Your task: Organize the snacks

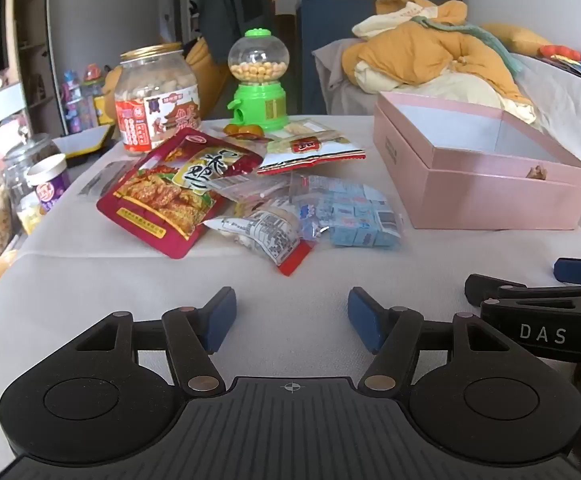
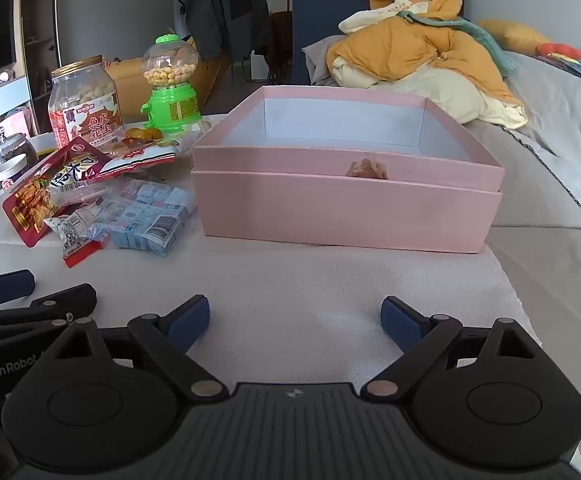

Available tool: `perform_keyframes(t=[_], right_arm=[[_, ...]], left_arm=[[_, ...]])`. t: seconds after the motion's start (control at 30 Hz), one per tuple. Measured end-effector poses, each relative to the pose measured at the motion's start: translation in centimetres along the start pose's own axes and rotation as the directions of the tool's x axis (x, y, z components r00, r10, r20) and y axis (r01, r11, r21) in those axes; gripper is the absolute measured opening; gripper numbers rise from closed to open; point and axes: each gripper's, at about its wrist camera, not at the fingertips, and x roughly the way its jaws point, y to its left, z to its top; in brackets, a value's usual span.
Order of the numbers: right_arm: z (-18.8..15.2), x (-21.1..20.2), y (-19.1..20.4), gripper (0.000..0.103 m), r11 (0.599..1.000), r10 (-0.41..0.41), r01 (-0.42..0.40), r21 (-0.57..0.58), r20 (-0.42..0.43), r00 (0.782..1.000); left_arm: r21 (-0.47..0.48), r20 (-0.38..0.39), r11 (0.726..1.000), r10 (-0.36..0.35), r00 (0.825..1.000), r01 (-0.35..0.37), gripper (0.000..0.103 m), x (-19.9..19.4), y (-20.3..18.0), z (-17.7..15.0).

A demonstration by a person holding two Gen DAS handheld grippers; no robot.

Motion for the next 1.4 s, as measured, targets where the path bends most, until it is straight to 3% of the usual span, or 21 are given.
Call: perform_keyframes(t=[1.4], right_arm=[[-0.13, 0.13, 0.08, 0.094, 1.000, 0.013, -0.013, 0.001, 0.011, 1.000]], left_arm=[[-0.017, -0.002, 1.000, -0.011, 1.000, 0.011, 0.068, -0.15, 0.24, -0.06]])
